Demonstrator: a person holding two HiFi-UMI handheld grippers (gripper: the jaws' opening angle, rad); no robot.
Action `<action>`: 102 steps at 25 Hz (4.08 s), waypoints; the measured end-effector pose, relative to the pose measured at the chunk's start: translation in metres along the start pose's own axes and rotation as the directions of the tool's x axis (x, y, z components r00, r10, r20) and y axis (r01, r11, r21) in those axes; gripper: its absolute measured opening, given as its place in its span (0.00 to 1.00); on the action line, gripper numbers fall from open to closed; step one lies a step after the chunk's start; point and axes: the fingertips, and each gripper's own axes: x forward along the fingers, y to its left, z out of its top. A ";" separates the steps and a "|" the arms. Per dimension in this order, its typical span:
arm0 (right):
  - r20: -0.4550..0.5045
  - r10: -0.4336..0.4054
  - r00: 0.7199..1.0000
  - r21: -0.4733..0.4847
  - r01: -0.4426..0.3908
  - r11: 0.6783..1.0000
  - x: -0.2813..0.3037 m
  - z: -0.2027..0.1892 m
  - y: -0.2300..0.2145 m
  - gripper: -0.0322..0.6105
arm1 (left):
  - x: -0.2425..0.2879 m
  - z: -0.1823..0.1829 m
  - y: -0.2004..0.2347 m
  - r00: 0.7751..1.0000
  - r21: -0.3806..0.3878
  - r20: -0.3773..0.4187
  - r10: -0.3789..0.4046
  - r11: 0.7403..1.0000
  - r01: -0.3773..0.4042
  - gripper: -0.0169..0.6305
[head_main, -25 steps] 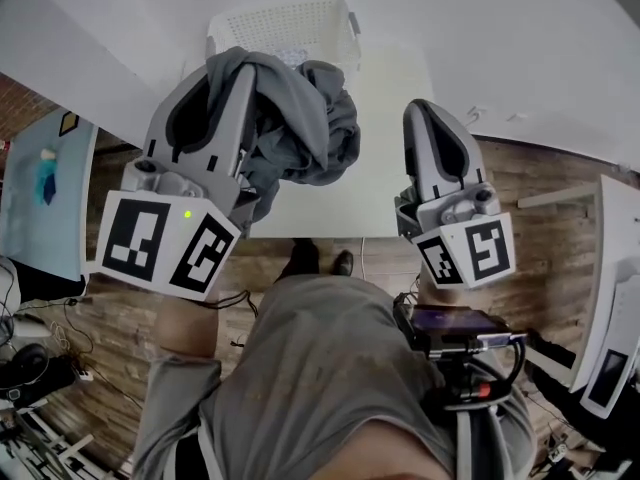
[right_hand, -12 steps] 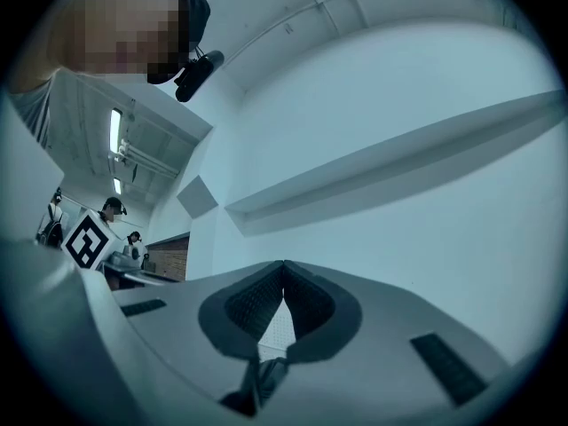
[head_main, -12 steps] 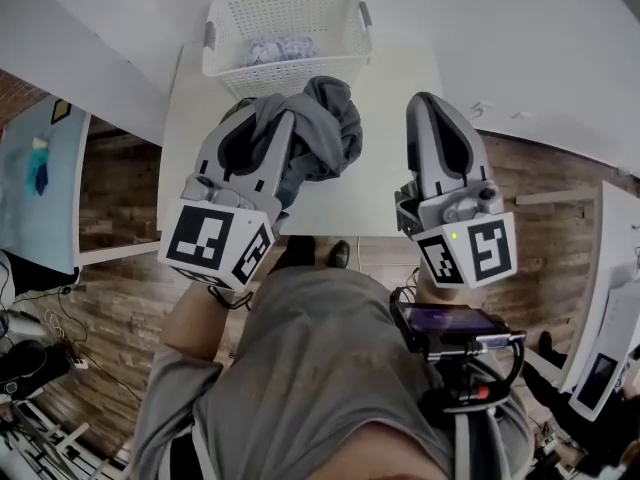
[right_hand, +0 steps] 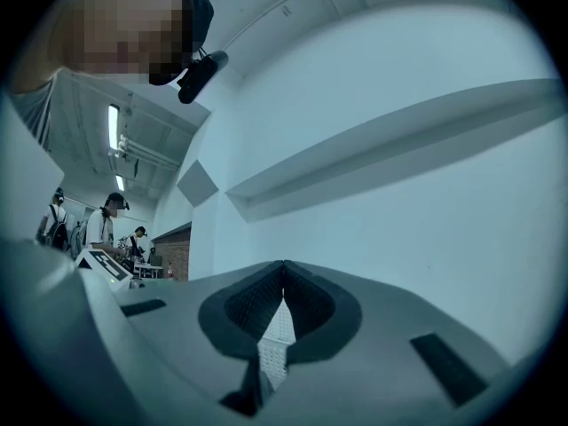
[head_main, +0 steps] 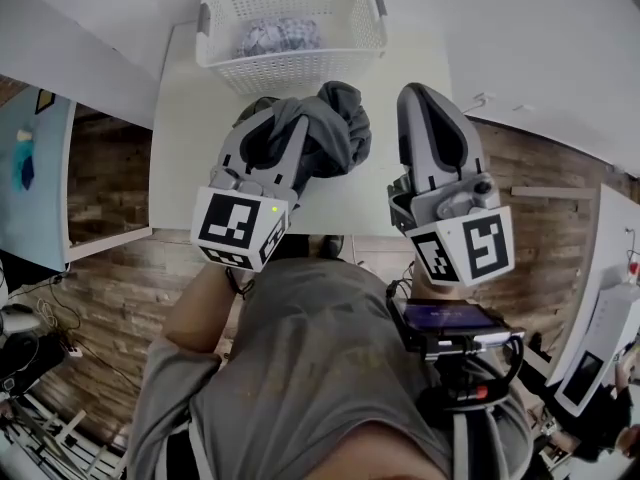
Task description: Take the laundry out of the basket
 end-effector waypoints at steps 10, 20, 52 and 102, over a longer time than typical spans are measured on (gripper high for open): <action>-0.025 0.023 0.999 0.002 -0.023 1.000 0.015 -0.007 0.008 0.06 | -0.003 -0.026 0.033 0.994 -0.042 -0.037 0.098 0.994 -0.100 0.19; -0.015 0.085 0.996 0.018 -0.085 0.996 0.023 -0.007 0.027 0.06 | -0.041 -0.058 0.061 0.965 -0.095 -0.137 0.223 0.967 -0.237 0.36; 0.076 0.111 0.991 0.007 -0.112 0.994 -0.005 0.014 0.032 0.06 | -0.117 0.070 0.047 0.898 -0.055 0.260 0.354 0.934 -0.353 0.04; -0.239 0.322 0.916 0.001 -0.331 0.944 0.313 -0.113 -0.008 0.06 | 0.051 0.103 0.301 0.873 -0.240 0.256 0.415 0.902 -0.359 0.04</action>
